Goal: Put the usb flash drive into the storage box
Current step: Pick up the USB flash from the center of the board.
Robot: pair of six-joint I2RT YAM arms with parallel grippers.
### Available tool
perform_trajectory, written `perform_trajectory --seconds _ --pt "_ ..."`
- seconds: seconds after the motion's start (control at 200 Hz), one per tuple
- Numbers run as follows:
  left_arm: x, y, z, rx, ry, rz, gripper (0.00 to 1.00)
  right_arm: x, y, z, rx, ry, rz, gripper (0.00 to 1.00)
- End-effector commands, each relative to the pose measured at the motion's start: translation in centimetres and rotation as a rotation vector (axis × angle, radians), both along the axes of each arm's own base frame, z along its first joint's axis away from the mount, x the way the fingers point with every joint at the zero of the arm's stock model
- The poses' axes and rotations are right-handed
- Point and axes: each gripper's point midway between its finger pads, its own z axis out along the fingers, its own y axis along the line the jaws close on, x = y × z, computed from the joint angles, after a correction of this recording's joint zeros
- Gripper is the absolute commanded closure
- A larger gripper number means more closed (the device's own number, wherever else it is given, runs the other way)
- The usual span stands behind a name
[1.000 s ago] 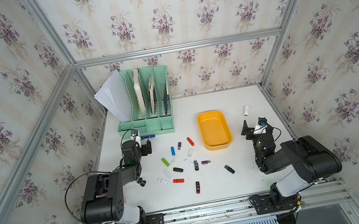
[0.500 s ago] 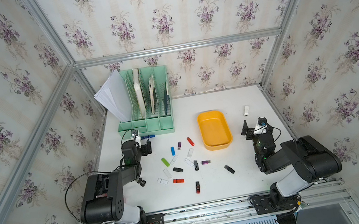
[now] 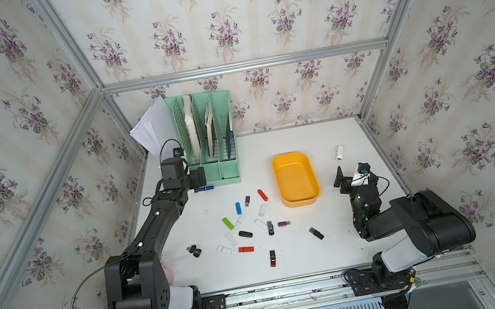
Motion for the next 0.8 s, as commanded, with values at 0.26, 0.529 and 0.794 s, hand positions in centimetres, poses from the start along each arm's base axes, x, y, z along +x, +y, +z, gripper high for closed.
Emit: perform_trajectory --seconds 0.26,0.529,0.794 --pt "-7.7 -1.9 -1.1 -0.110 0.334 0.020 0.01 1.7 4.7 5.9 -0.027 0.069 0.117 0.00" --pt "-11.5 -3.8 -3.0 -0.191 0.487 0.034 0.01 -0.6 13.2 6.7 -0.002 0.471 0.314 0.00" --pt "-12.8 -5.5 -5.1 -0.236 0.609 0.007 0.01 -9.4 19.2 1.4 0.081 0.733 0.541 0.10"
